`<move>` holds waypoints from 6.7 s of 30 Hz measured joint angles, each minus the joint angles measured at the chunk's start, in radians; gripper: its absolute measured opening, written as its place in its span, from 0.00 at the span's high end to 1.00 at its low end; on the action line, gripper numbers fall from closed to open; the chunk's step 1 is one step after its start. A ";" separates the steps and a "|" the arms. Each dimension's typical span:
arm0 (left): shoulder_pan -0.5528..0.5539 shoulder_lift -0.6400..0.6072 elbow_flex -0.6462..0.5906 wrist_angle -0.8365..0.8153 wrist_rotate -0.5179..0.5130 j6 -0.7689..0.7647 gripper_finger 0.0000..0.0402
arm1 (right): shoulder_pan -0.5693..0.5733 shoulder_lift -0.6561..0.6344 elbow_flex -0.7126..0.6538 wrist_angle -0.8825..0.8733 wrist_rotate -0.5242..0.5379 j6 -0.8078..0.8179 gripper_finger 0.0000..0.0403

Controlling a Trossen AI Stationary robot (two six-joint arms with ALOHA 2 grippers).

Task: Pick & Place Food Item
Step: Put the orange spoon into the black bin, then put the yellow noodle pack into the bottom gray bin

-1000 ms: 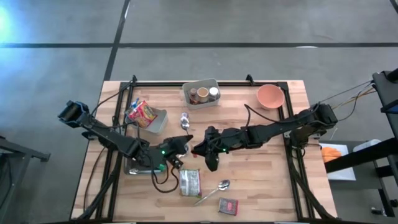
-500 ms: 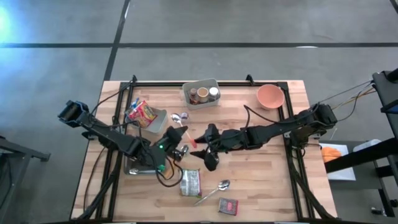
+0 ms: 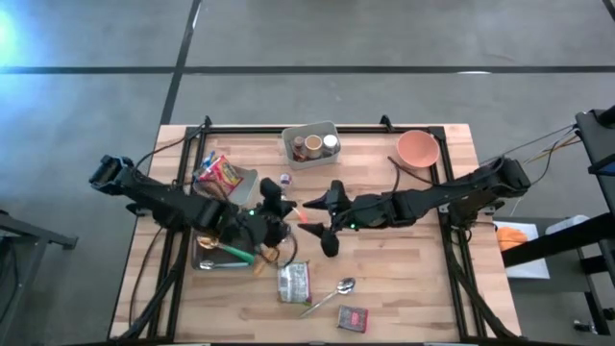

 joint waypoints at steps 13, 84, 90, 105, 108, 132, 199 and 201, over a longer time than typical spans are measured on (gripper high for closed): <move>0.147 0.000 0.211 -0.682 0.487 -0.663 1.00 | -0.003 -0.180 -0.004 -0.367 0.151 0.024 0.30; -0.039 0.002 -0.421 -0.445 0.947 -0.700 1.00 | 0.017 -0.104 -0.062 -0.481 0.152 0.101 0.30; -0.039 0.003 -0.420 -0.429 0.951 -0.771 1.00 | 0.017 -0.104 -0.062 -0.481 0.153 0.102 0.30; -0.039 0.003 -0.420 -0.368 0.938 -0.881 0.91 | 0.017 -0.104 -0.062 -0.481 0.152 0.103 0.30; -0.039 0.003 -0.420 -0.367 0.934 -0.878 0.86 | 0.017 -0.104 -0.062 -0.481 0.152 0.102 0.30; -0.035 0.002 -0.259 -0.456 0.981 -0.960 0.58 | 0.017 -0.104 -0.062 -0.481 0.151 0.102 0.30; 0.177 0.365 0.006 -0.257 1.080 -0.902 0.57 | 0.017 -0.104 -0.062 -0.481 0.150 0.083 0.30; 0.177 0.379 0.006 -0.247 1.083 -0.903 0.57 | 0.017 -0.104 -0.062 -0.482 0.150 0.082 0.30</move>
